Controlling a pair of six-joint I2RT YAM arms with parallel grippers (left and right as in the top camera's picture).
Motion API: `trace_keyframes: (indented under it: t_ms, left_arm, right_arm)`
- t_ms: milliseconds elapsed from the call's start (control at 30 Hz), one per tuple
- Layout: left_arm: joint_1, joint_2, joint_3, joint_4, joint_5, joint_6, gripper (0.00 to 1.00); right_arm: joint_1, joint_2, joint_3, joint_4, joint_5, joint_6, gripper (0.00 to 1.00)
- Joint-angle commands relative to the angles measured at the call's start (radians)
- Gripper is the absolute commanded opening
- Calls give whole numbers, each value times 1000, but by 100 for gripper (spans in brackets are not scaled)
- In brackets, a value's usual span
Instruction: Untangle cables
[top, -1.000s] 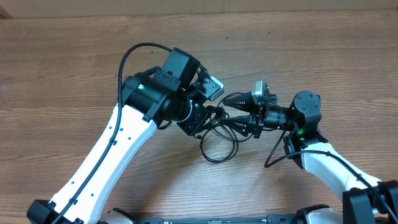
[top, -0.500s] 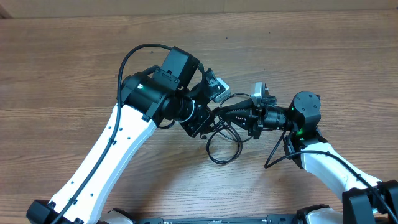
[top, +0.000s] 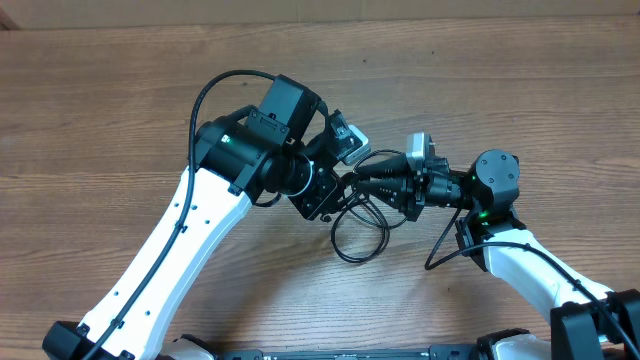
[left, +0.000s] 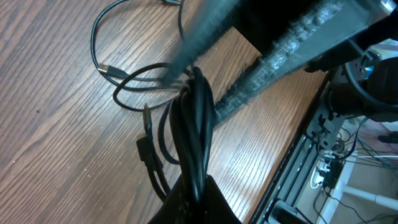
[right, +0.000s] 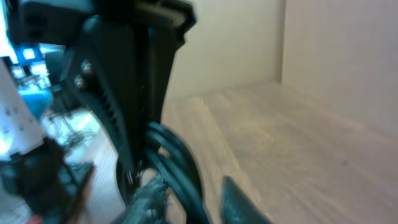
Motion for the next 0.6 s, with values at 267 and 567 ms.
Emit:
trace_keyframes:
  t_ms: [267, 567]
  left_arm:
    - [0, -20, 3, 7, 16, -7, 4]
    - [0, -20, 3, 11, 17, -7, 25]
  right_arm:
    - [5, -2, 14, -19, -11, 5, 4]
    - [5, -2, 14, -29, -30, 5, 4]
